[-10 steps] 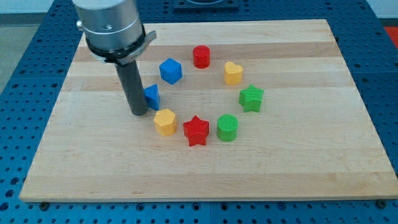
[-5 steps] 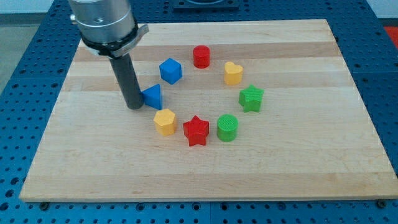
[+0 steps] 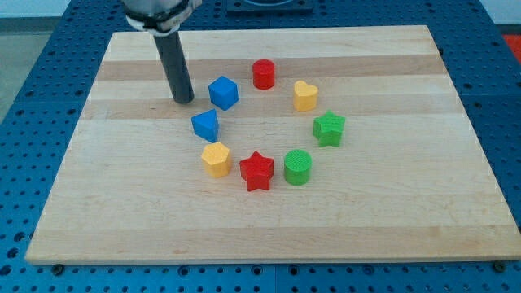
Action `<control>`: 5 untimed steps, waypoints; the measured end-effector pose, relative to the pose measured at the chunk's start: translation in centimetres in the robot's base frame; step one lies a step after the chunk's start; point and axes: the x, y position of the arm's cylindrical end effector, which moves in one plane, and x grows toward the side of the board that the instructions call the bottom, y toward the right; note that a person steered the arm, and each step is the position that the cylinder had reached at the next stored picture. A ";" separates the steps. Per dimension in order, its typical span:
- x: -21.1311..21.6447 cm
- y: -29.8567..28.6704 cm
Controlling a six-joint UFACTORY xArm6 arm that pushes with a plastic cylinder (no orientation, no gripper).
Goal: Move the blue triangle to the right side slightly
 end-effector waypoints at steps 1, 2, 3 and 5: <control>-2.9 0.2; -5.9 2.0; -7.1 7.4; -4.2 16.3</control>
